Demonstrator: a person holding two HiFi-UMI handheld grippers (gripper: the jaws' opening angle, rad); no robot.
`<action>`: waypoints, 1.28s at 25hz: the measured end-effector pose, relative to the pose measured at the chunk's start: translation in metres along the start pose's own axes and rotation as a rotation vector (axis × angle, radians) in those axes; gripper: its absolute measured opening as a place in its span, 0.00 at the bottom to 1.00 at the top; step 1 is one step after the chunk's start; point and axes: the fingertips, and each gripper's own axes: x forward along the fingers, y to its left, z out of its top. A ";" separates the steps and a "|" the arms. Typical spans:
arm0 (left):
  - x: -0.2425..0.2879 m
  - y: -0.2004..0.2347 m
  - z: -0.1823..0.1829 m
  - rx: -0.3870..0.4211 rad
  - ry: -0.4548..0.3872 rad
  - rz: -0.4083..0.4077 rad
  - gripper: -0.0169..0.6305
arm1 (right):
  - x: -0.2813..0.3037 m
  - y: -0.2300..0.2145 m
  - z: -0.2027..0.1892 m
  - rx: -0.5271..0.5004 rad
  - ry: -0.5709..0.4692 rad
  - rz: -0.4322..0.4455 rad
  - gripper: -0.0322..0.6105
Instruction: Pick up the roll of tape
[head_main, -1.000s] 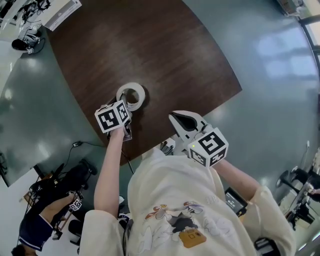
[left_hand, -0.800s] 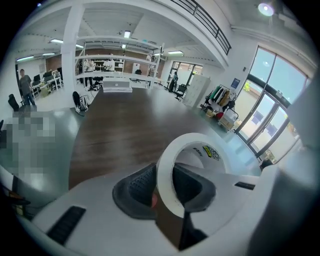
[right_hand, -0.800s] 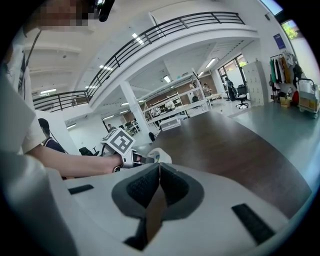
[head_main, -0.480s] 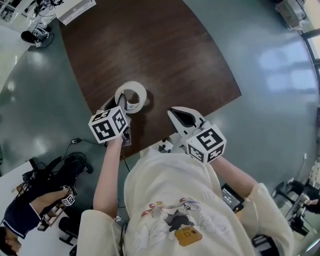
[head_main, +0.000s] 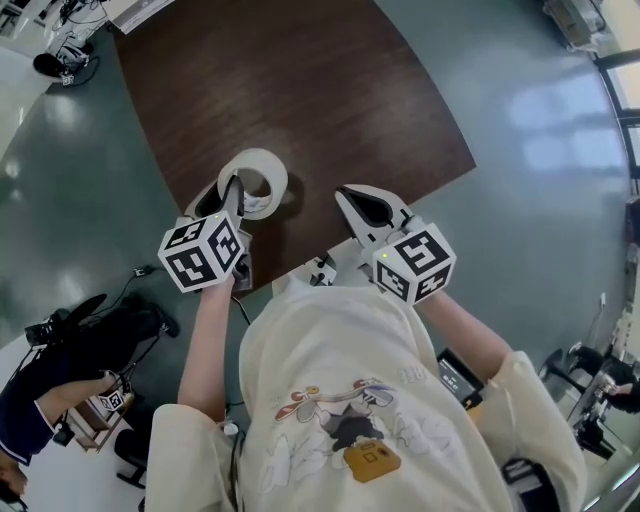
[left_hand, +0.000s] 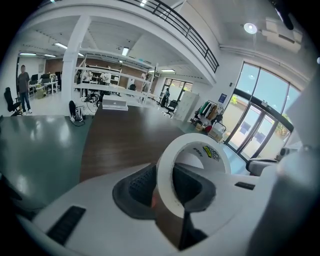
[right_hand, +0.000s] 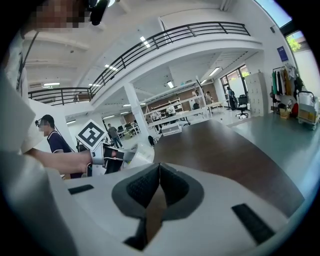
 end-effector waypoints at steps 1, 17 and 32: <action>-0.004 0.000 -0.001 0.002 -0.002 -0.005 0.17 | 0.000 0.003 -0.001 0.001 -0.001 -0.004 0.06; -0.081 -0.028 0.005 0.021 -0.137 -0.060 0.17 | -0.018 0.048 0.014 -0.017 -0.060 0.009 0.06; -0.162 -0.057 0.028 -0.034 -0.396 -0.060 0.17 | -0.062 0.071 0.059 -0.094 -0.161 0.046 0.06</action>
